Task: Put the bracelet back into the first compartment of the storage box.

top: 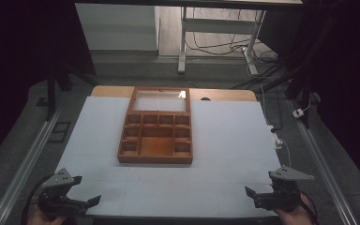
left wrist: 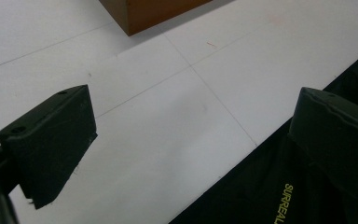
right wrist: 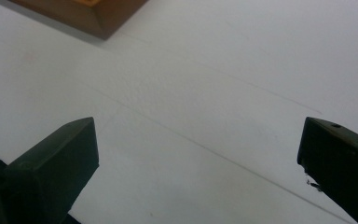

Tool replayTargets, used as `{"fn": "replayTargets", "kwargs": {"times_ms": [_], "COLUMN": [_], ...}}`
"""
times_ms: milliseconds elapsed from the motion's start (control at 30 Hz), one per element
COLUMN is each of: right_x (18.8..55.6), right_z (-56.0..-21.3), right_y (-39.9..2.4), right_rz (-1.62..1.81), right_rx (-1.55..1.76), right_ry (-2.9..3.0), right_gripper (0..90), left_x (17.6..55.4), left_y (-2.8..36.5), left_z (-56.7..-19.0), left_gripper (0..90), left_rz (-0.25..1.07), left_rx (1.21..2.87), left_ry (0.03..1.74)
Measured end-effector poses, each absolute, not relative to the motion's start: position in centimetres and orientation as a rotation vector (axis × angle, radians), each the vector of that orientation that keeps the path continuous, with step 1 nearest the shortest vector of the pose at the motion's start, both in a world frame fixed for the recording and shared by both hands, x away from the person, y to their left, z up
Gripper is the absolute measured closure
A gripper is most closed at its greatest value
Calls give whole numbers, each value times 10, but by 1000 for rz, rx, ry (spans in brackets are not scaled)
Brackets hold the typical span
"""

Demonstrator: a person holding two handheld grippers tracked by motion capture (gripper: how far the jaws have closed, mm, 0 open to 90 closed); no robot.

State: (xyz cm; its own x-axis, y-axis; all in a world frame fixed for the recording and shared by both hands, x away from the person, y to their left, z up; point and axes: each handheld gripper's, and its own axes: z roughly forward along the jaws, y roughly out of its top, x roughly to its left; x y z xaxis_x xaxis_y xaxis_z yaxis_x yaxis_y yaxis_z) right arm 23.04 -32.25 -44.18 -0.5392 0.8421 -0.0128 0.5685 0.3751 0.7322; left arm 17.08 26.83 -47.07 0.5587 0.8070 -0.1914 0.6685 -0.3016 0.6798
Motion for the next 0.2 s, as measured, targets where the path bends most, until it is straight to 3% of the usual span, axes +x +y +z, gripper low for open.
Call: {"fn": "replayTargets", "kwargs": {"times_ms": [200], "right_x": [231], "right_z": [-444], "right_y": [-326], "right_rz": [944], "right_rx": [1269], "right_ry": [2249], "right_gripper": [0], "left_x": [172], "left_y": [268], "left_z": [-470], "left_gripper": [8], "left_rz": [240], "left_rx": [2051], "left_ry": [1175]}}
